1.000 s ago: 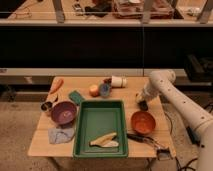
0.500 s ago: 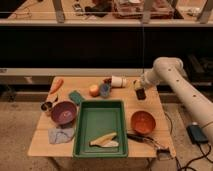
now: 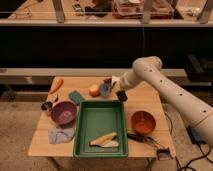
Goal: Wipe tray with eraser
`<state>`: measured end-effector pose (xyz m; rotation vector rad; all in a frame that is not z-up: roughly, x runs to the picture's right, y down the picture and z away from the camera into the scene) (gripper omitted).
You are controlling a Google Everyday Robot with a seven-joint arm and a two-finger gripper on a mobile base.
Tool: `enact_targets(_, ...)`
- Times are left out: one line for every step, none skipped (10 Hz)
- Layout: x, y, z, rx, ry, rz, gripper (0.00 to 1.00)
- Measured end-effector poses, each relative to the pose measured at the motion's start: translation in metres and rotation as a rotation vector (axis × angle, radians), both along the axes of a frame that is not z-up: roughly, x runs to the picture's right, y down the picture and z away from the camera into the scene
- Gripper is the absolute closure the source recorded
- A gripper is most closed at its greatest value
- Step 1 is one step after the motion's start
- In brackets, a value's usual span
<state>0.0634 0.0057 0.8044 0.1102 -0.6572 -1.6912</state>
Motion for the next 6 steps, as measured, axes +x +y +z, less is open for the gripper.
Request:
enact_targets(-0.020, 0.008, -0.006, 0.002, -0.031, -0.027, 1.00)
enact_targets(-0.048, 0.023, -0.015, 0.003, -0.074, -0.069, 1.00)
enact_targets(-0.076, 0.049, -0.029, -0.002, -0.119, -0.127, 1.00)
enact_targets(-0.087, 0.064, -0.034, -0.010, -0.129, -0.153, 1.00)
enact_targets(-0.098, 0.079, -0.039, -0.017, -0.138, -0.179, 1.00)
enact_targets(-0.103, 0.086, -0.041, -0.021, -0.141, -0.191, 1.00)
